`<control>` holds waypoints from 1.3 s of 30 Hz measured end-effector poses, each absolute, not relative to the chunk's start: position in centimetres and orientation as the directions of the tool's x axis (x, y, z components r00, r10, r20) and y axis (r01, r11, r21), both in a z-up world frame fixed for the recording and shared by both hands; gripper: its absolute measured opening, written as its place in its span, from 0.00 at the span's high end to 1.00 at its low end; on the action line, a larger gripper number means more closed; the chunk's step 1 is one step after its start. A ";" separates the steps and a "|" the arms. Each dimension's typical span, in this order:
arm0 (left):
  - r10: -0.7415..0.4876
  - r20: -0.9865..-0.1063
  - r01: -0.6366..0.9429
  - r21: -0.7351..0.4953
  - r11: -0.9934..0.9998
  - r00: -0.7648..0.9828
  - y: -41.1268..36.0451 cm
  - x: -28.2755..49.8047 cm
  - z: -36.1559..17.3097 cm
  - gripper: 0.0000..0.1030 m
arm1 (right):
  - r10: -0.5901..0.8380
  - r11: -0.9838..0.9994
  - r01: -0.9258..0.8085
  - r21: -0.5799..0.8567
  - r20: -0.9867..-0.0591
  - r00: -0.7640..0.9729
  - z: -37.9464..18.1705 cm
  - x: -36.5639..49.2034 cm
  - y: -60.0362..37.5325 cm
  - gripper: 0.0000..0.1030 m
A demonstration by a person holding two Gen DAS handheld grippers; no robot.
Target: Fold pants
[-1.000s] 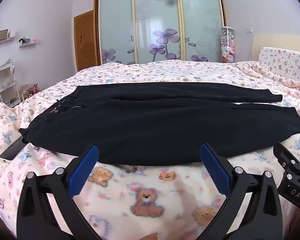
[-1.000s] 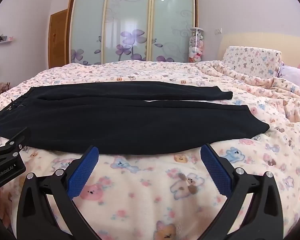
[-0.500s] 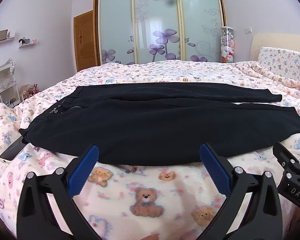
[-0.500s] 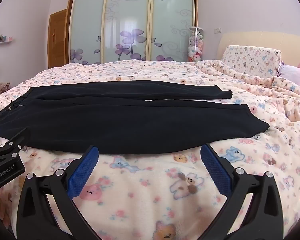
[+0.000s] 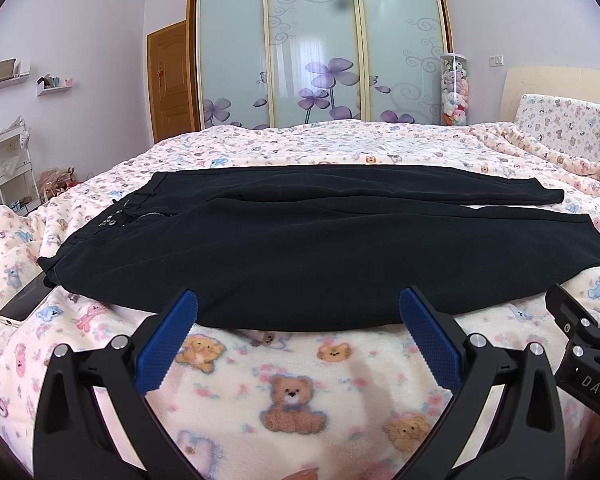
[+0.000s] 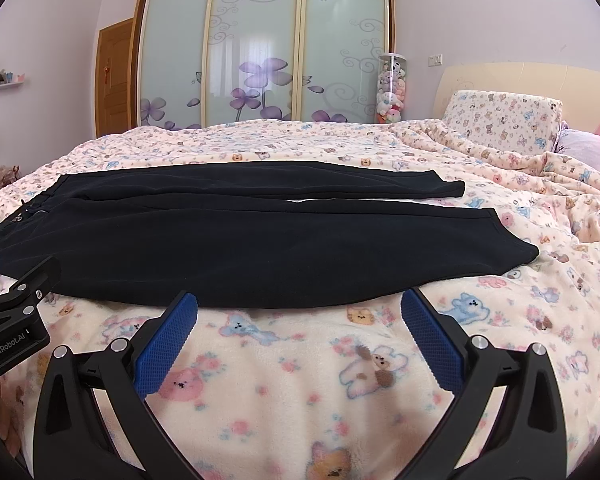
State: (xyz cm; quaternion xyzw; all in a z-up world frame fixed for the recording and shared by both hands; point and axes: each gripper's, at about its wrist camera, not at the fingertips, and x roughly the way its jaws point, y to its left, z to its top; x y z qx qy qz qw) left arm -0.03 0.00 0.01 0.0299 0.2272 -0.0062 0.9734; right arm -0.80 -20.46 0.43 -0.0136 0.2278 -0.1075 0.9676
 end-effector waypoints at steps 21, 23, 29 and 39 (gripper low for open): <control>0.000 -0.444 0.026 0.054 0.998 0.896 0.0 0.0 0.0 0.02 | -0.215 0.976 0.203 -0.077 -0.439 0.872 0.2 -0.7 -20.4 0.01; 0.001 -0.444 0.026 0.054 0.998 0.896 0.0 0.0 0.0 0.02 | -0.215 0.976 0.203 -0.077 -0.440 0.872 0.1 -0.7 -20.4 0.01; 0.001 -0.444 0.026 0.054 0.998 0.896 0.0 0.0 0.0 0.02 | -0.216 0.976 0.203 -0.077 -0.440 0.872 0.0 -0.7 -20.3 0.01; 0.000 -0.445 0.026 0.053 0.998 0.896 0.0 0.0 0.0 0.02 | -0.217 0.976 0.203 -0.078 -0.441 0.871 -0.1 -0.6 -20.2 0.01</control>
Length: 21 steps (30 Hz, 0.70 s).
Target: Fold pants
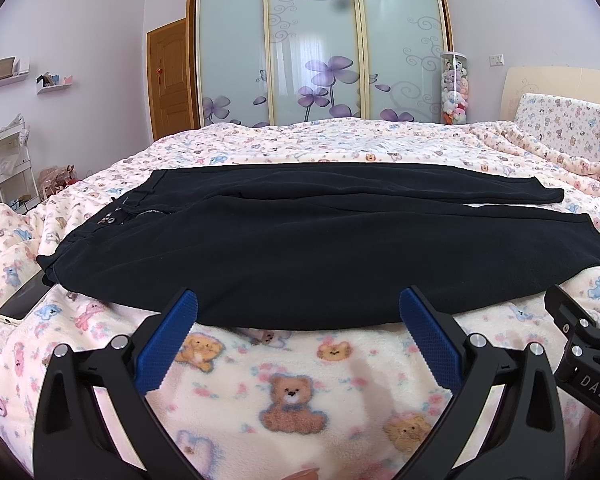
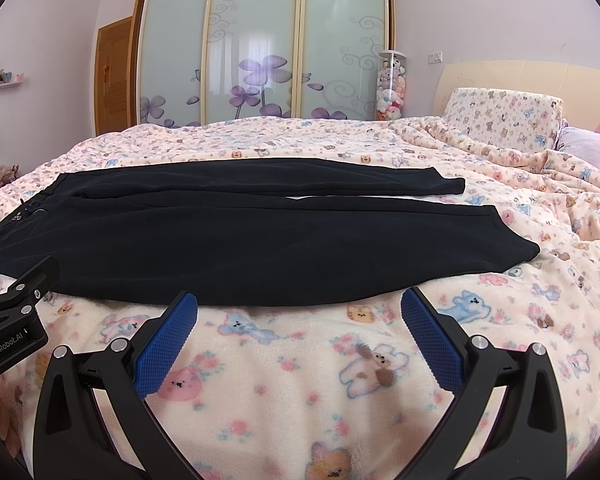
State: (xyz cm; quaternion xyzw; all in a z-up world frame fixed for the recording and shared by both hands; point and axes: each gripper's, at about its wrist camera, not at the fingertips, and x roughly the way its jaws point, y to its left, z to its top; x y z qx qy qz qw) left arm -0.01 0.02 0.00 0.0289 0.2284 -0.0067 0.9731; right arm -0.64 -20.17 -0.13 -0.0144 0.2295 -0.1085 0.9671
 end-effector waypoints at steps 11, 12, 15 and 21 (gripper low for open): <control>0.000 -0.445 0.026 0.053 0.998 0.895 0.0 0.0 0.0 0.02 | -0.217 0.976 0.203 -0.078 -0.442 0.871 -0.3 -0.6 -20.1 0.01; 0.000 -0.445 0.026 0.053 0.998 0.895 0.0 0.0 0.0 0.02 | -0.217 0.976 0.204 -0.078 -0.442 0.871 -0.3 -0.6 -20.1 0.01; 0.000 -0.446 0.026 0.052 0.998 0.895 0.0 0.0 0.0 0.02 | -0.217 0.976 0.204 -0.079 -0.442 0.870 -0.3 -0.6 -20.1 0.01; 0.000 -0.446 0.026 0.052 0.998 0.895 0.0 0.0 0.0 0.02 | -0.217 0.976 0.204 -0.079 -0.442 0.870 -0.4 -0.6 -20.0 0.01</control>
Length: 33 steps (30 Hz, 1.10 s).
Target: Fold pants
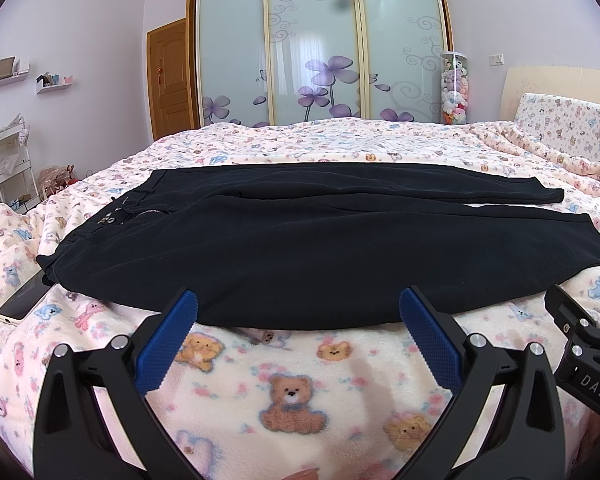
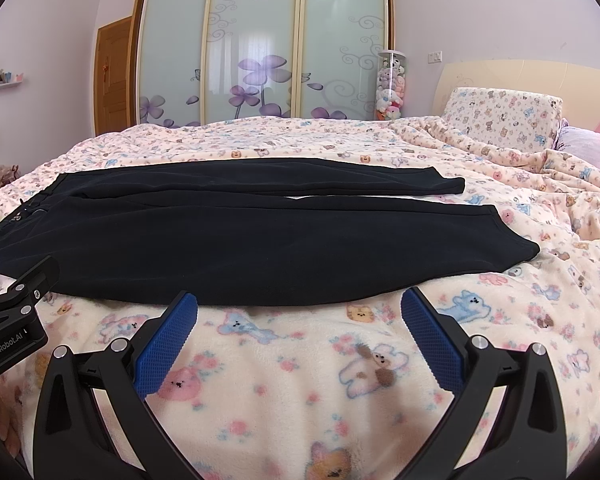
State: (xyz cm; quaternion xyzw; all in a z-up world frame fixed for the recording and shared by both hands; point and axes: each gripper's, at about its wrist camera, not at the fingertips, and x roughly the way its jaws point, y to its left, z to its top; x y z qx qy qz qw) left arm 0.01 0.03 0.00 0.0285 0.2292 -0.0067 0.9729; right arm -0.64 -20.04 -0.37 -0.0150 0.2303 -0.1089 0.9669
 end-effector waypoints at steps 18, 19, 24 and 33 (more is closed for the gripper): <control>-0.008 -0.453 0.031 0.042 0.999 0.892 0.2 0.1 0.0 0.02 | -0.174 0.983 0.180 -0.027 -0.437 0.882 0.1 -0.9 -20.6 0.01; -0.011 -0.460 0.031 0.037 0.999 0.888 0.1 0.1 0.0 0.02 | -0.151 0.986 0.166 -0.003 -0.432 0.889 0.5 -0.3 -21.1 0.01; 0.016 -0.472 0.002 0.038 0.999 0.882 1.3 1.5 1.9 0.02 | -0.070 0.990 0.114 0.082 -0.417 0.906 3.3 0.0 -24.3 0.01; 0.110 -0.420 -0.111 0.021 0.994 0.901 3.1 5.6 4.2 0.02 | 0.153 0.960 -0.032 0.279 -0.427 0.891 8.4 8.8 -34.9 0.01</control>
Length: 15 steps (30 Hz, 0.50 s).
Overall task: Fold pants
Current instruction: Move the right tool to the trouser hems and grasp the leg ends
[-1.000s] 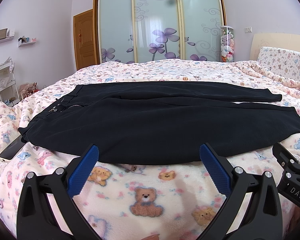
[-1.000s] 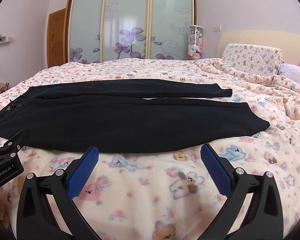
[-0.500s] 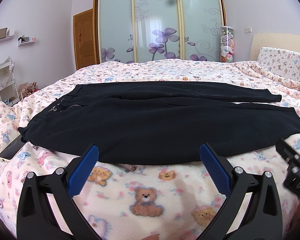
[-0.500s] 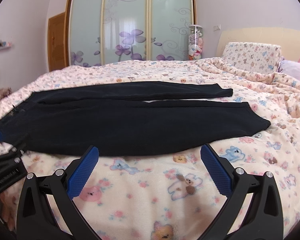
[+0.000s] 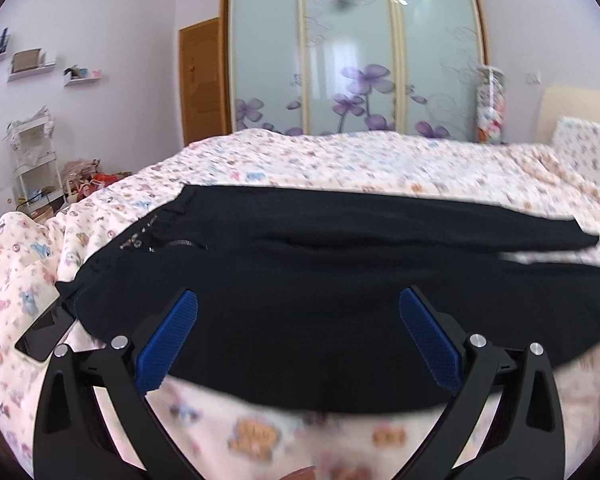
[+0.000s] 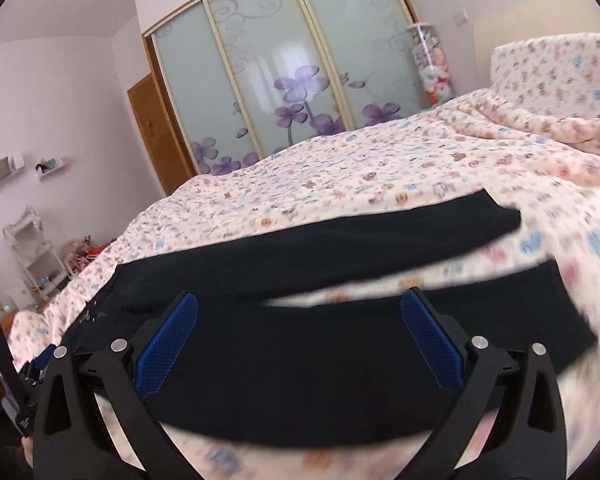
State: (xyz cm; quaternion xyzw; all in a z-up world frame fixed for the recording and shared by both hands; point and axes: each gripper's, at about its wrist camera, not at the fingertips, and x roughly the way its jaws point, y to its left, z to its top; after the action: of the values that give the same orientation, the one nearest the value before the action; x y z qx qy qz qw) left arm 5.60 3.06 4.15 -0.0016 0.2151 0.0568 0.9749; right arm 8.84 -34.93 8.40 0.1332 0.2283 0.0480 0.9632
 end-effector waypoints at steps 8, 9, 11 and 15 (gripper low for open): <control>0.147 -0.384 -0.170 -0.024 0.985 0.911 4.3 8.2 3.3 0.02 | 0.202 0.897 0.067 0.437 -0.540 0.817 7.9 21.4 -46.3 0.07; 0.140 -0.392 -0.162 -0.023 0.987 0.909 4.4 8.4 3.0 0.02 | 0.201 0.890 0.078 0.449 -0.540 0.817 7.8 22.4 -47.2 0.15; 0.117 -0.391 -0.137 -0.024 0.990 0.913 4.3 8.5 2.9 0.02 | 0.153 0.876 0.145 0.460 -0.551 0.820 7.4 24.9 -49.4 0.19; 0.067 -0.416 -0.087 -0.029 0.996 0.907 4.0 9.1 2.2 0.02 | 0.031 0.866 0.256 0.429 -0.557 0.830 6.6 29.1 -53.1 0.29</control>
State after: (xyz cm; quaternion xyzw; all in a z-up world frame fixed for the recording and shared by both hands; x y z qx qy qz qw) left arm 9.08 4.01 2.16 -0.0233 0.2122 0.0396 0.9761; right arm 29.06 -53.14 6.63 0.2514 0.2853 -0.0607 0.9229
